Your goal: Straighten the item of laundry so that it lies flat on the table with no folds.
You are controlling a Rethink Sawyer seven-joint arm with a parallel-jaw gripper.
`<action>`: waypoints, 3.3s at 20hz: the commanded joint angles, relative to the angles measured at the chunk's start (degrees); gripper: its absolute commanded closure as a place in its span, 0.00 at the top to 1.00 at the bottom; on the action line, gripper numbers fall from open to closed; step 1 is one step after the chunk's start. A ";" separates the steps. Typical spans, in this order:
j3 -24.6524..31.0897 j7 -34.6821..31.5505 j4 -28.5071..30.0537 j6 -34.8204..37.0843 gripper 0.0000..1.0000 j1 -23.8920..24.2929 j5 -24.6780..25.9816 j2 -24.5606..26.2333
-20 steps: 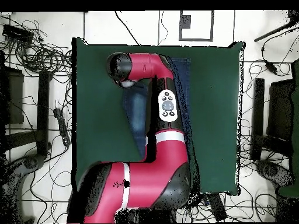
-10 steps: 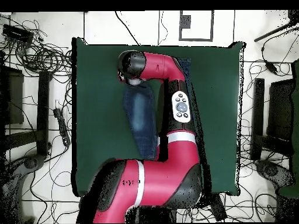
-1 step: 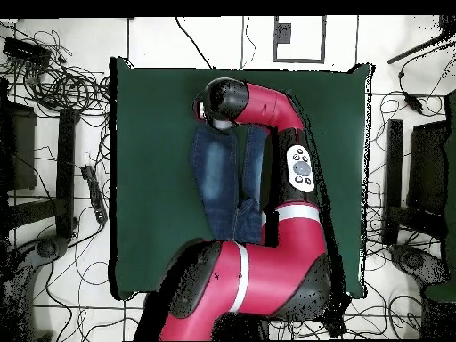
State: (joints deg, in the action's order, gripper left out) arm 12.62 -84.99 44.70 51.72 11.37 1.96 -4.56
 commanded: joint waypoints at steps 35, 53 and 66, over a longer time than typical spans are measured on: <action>11.68 1.80 11.38 -1.73 0.00 4.02 -2.09 -4.10; 12.39 4.97 12.30 -2.63 0.00 6.16 -0.16 -4.23; 13.92 6.90 12.00 -2.97 0.00 7.61 0.17 -3.16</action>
State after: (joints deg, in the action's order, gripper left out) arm 19.39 -84.97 51.38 49.26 18.59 1.76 -9.24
